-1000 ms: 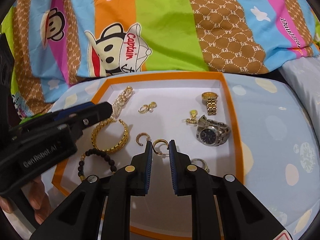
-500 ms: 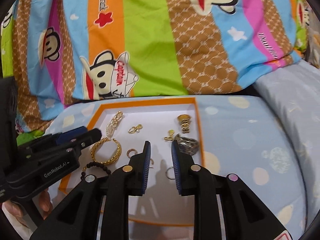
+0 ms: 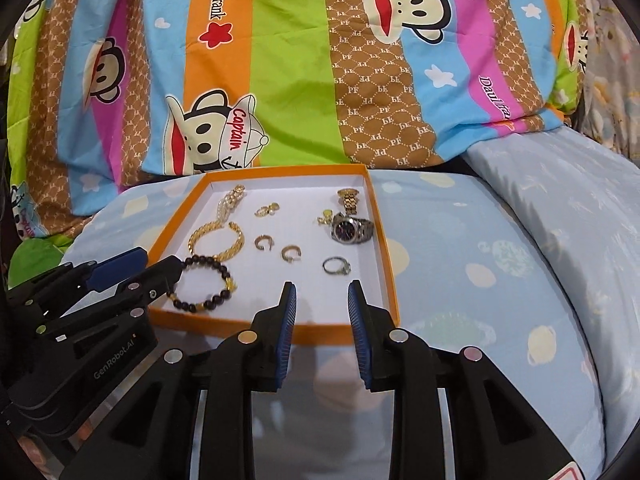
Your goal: Organize jewelry
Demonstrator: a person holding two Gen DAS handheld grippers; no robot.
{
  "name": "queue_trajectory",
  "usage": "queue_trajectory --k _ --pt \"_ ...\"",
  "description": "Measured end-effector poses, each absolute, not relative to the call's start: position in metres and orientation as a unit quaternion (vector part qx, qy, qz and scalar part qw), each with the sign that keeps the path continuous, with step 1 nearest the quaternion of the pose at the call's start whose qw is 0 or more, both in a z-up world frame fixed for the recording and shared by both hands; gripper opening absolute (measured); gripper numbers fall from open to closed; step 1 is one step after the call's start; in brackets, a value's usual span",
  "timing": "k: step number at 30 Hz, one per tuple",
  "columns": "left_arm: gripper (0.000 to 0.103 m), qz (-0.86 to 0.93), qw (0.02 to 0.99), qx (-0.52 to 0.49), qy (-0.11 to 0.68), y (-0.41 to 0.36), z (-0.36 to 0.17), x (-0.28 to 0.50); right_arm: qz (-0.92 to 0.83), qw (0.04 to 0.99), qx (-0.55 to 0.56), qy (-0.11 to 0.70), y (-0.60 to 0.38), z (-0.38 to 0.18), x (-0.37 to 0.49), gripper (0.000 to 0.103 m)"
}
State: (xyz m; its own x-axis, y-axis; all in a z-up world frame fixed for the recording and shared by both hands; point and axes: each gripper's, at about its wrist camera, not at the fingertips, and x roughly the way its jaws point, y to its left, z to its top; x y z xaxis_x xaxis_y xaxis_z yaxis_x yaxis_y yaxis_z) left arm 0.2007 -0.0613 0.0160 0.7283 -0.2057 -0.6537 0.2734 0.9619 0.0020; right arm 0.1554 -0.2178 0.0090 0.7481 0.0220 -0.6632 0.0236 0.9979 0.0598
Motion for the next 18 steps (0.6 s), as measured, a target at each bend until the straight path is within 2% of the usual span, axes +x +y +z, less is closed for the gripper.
queue_trajectory --k 4,18 --pt "0.034 -0.123 0.928 0.053 0.348 -0.062 0.010 0.190 -0.007 0.936 0.029 0.351 -0.217 0.004 0.143 0.033" --pt "0.035 -0.125 0.933 0.089 0.324 -0.078 0.006 0.178 0.005 0.939 0.018 0.342 -0.209 0.000 0.139 0.037"
